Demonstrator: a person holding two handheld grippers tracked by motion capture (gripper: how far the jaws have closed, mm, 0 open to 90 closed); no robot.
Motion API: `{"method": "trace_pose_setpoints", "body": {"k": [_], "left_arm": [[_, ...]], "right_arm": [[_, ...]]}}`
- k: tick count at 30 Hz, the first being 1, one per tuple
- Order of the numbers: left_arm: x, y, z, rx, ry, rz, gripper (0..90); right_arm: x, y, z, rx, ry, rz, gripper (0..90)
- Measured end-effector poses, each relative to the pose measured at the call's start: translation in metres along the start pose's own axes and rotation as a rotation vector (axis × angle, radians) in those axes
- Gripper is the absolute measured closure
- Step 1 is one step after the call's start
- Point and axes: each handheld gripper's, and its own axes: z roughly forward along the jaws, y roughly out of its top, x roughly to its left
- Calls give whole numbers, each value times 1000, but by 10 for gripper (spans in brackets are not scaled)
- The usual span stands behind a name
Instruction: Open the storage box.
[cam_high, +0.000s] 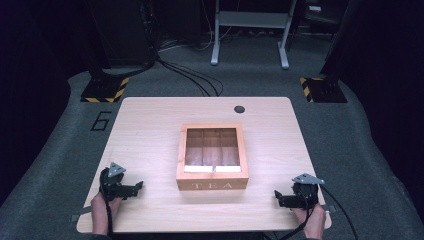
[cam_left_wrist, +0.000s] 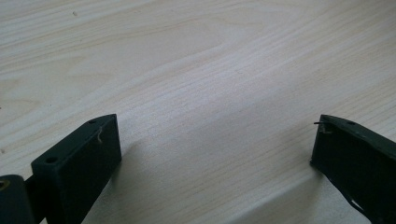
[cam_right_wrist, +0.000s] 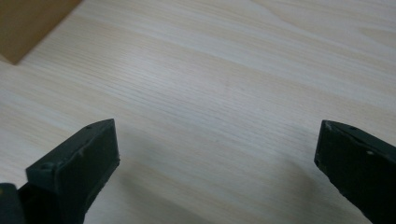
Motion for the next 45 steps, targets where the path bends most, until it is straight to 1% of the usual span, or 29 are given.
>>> {"method": "trace_pose_setpoints", "body": {"k": [1,2,3,5,6,7,8,12,13,15,18,20,23,25,27,29,31,32,33,34,35,36,37,38,40,41,45], "left_arm": [[0,0,0,-4,2,0,12],[0,0,0,-1,1,1,13],[0,0,0,0,0,0,12],[0,0,0,0,0,0,13],[0,0,0,1,-1,0,13],[0,0,0,-6,2,0,13],[0,0,0,-4,1,1,13],[0,0,0,0,0,3,13],[0,0,0,0,0,3,13],[0,0,0,-1,-1,2,12],[0,0,0,-1,-1,2,12],[0,0,0,-1,-2,2,12],[0,0,0,-2,-1,2,13],[0,0,0,-2,-1,2,13],[0,0,0,-1,-2,1,13],[0,0,0,-1,-2,1,13],[0,0,0,-3,-1,1,12],[0,0,0,-1,-3,1,13],[0,-1,1,-11,1,-1,13],[0,0,0,0,-3,2,13],[0,0,0,-6,0,0,13],[0,0,0,-4,-1,0,13],[0,0,0,-1,-2,2,12],[0,0,0,-1,-2,1,13],[0,0,0,-1,-3,1,13],[0,0,0,-1,-3,1,13],[0,0,0,0,-3,1,13]], "right_arm": [[2,1,-2,-5,8,-5,0],[5,2,-5,-13,20,10,0],[8,4,-7,-28,29,9,0],[13,7,-11,-42,49,14,0],[19,10,-14,-62,74,24,0],[22,11,-15,-69,91,13,0],[22,11,-15,-69,91,13,0],[37,18,-18,-96,132,4,0],[40,20,-18,-100,145,-7,0],[47,23,-17,-112,165,-14,0],[56,28,-14,-110,186,-28,0],[61,31,-11,-116,196,-47,0],[68,36,-8,-114,218,-56,0],[73,39,-6,-118,223,-72,0],[77,43,-5,-119,234,-73,0],[81,46,-4,-125,237,-92,0],[83,49,-3,-116,248,-99,0],[85,50,-2,-122,254,-98,0],[86,50,-1,-122,256,-107,0],[87,52,-1,-116,261,-106,0],[88,52,-1,-118,261,-105,40],[89,53,0,-127,265,-106,121],[91,54,0,-135,275,-110,181],[93,54,0,-143,265,-117,204],[94,56,0,-145,275,-116,280],[95,56,0,-150,275,-117,300],[96,57,0,-163,267,-122,441]]}}
